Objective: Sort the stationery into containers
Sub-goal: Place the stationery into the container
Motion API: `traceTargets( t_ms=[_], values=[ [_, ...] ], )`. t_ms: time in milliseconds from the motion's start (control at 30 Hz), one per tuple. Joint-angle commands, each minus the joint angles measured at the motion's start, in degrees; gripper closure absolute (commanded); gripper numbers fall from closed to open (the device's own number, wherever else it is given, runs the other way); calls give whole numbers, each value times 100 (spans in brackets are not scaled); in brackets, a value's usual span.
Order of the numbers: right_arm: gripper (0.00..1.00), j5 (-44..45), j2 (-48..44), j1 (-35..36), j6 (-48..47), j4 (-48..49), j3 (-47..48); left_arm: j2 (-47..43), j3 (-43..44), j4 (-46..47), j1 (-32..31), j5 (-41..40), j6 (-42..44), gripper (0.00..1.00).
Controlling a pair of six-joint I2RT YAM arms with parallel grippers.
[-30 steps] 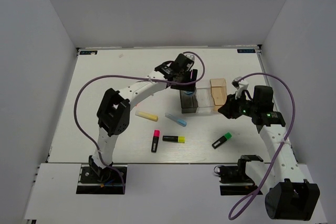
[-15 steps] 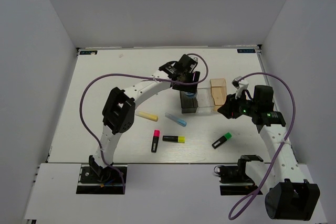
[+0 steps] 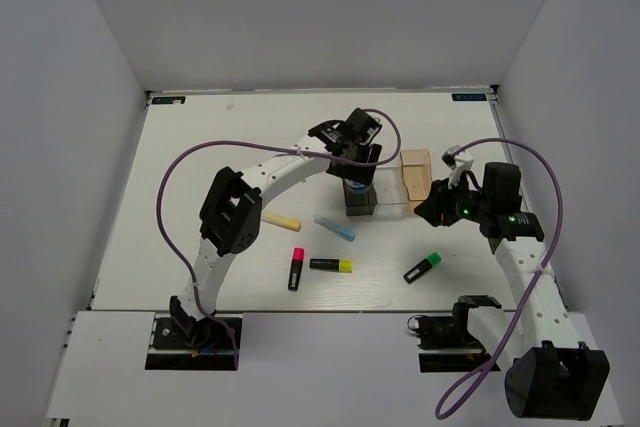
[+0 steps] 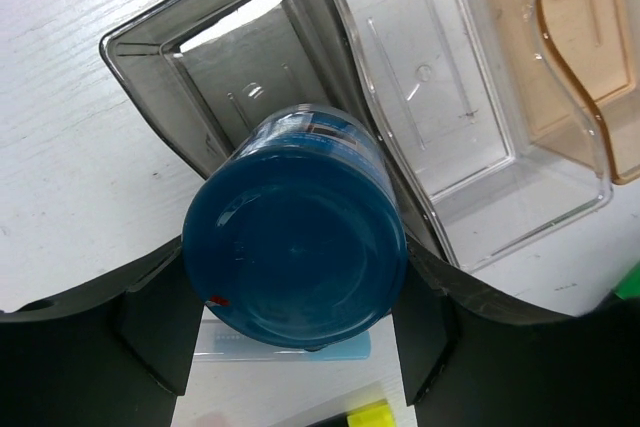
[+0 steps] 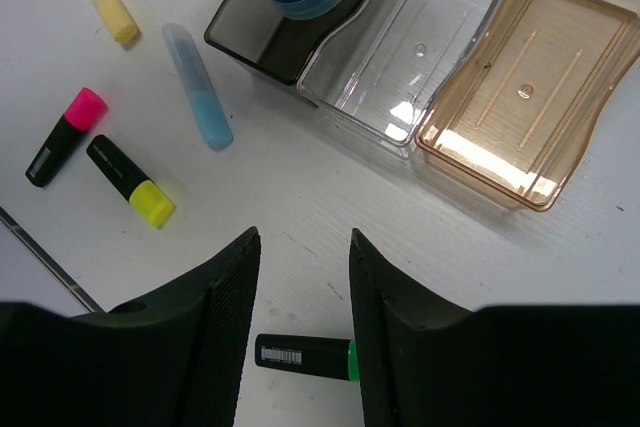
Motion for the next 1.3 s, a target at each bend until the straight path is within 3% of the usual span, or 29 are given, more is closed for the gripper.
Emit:
traceTargets(
  t_ms=[0,233,300,400,533,1000,1133,1267],
  values=[
    [55,-96,-36,-14,28,-47,251,-100,335,-12,-48,-210,154,100],
    [54,-105,-36,-14,37,-46,260,-56,291,-47,-74,-333,234,98],
    [54,-114,-36,-14,37,-38,243,-47,291,-48,-83,-333,234,90],
    [54,-105,-27,4,20,-37,251,-21,309,-48,-74,-324,207,54],
    [54,-96,-27,-14,19,-46,251,6,361,-48,-65,-263,181,36],
    [53,-88,-44,-14,11,-46,251,-12,493,-56,-91,-113,93,10],
    [53,-79,-44,-14,2,-38,234,-47,432,-48,-74,-113,67,10],
    [51,-61,-36,-5,2,-38,225,-432,178,75,-74,-157,14,57]
  ],
)
